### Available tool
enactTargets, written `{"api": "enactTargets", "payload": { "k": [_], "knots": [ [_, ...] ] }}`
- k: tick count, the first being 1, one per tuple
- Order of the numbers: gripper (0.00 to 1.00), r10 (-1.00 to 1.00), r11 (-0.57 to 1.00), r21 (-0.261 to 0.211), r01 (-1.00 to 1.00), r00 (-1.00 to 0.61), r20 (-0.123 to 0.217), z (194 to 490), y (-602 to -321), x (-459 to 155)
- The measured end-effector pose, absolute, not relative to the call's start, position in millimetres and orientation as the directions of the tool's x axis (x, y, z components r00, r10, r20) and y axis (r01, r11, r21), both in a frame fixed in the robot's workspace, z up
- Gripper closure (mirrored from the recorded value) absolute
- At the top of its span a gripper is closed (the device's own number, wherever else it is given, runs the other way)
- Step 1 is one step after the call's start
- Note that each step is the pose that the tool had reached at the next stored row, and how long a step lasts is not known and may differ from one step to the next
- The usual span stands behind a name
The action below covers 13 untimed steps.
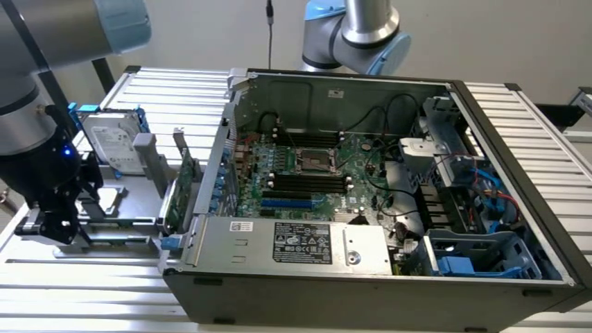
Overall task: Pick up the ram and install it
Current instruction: 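Pick up the ram and move it above insertion slot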
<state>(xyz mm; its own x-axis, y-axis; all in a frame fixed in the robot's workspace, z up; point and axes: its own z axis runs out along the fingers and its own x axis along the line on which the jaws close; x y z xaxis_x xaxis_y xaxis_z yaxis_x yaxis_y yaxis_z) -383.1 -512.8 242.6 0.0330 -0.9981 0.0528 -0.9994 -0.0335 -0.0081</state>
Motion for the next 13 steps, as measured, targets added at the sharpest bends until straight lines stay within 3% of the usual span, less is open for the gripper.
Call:
{"api": "enactTargets", "payload": {
  "k": [13],
  "knots": [
    [0.46,-0.998,-0.033,-0.008,-0.999,0.033,0.05,219,-522,-383]
  ]
}}
